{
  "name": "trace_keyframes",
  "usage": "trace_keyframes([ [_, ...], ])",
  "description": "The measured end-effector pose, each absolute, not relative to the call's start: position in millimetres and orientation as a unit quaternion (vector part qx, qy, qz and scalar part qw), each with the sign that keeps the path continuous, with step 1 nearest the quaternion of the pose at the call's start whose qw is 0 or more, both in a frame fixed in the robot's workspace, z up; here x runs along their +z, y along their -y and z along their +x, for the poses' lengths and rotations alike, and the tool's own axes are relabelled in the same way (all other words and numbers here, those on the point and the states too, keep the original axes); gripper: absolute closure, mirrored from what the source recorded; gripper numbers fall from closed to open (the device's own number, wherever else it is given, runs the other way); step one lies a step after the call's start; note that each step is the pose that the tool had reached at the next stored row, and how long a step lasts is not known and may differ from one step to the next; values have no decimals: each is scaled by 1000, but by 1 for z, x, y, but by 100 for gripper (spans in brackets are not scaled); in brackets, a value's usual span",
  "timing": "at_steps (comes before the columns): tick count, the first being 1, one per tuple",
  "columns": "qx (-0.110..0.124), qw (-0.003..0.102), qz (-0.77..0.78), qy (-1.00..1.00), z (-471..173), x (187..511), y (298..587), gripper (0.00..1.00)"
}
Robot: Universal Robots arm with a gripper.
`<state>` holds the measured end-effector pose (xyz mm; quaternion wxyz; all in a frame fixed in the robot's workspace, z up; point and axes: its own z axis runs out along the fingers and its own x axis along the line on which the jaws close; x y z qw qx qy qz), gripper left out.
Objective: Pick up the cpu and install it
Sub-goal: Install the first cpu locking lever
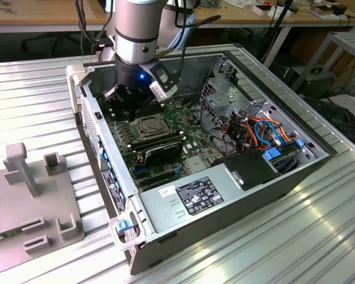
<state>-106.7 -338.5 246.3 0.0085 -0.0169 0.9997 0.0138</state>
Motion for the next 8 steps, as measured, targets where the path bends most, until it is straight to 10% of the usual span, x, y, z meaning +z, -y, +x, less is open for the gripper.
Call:
trace_keyframes([
  [8, 14, 8, -17, -1000, -108, 246, 329, 89],
])
